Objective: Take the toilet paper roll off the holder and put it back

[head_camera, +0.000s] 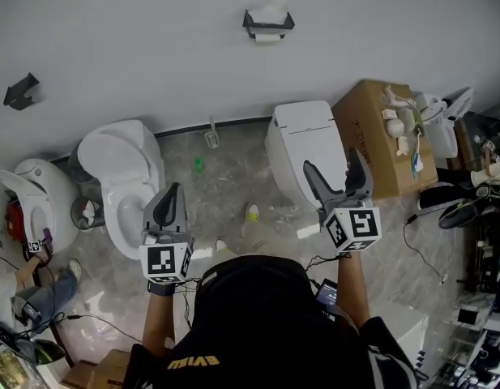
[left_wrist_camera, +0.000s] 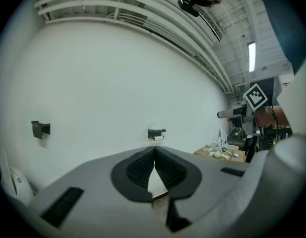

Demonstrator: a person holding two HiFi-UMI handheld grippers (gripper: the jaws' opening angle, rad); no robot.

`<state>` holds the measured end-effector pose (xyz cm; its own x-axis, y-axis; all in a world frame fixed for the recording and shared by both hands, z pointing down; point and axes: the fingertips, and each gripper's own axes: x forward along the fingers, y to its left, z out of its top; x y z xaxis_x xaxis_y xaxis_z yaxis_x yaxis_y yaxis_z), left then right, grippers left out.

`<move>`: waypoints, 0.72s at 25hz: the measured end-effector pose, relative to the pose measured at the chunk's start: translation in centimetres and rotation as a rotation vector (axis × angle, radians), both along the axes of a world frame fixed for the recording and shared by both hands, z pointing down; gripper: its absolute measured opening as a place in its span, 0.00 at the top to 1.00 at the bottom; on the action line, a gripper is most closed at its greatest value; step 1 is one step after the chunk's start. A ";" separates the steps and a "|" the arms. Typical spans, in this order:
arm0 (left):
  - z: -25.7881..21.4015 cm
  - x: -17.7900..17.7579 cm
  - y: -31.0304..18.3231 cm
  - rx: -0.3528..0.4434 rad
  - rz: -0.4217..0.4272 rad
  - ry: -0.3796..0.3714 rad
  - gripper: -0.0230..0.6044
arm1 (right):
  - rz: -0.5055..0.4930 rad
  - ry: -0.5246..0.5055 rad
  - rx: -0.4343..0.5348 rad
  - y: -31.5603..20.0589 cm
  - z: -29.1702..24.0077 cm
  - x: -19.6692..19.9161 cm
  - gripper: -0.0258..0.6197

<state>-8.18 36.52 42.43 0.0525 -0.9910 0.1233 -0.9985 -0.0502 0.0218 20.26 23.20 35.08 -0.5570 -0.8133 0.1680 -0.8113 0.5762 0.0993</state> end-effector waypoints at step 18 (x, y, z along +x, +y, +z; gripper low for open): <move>-2.1 1.4 -20.1 -0.036 -0.009 -0.101 0.94 | -0.075 -0.036 0.022 -20.7 2.2 -2.2 0.24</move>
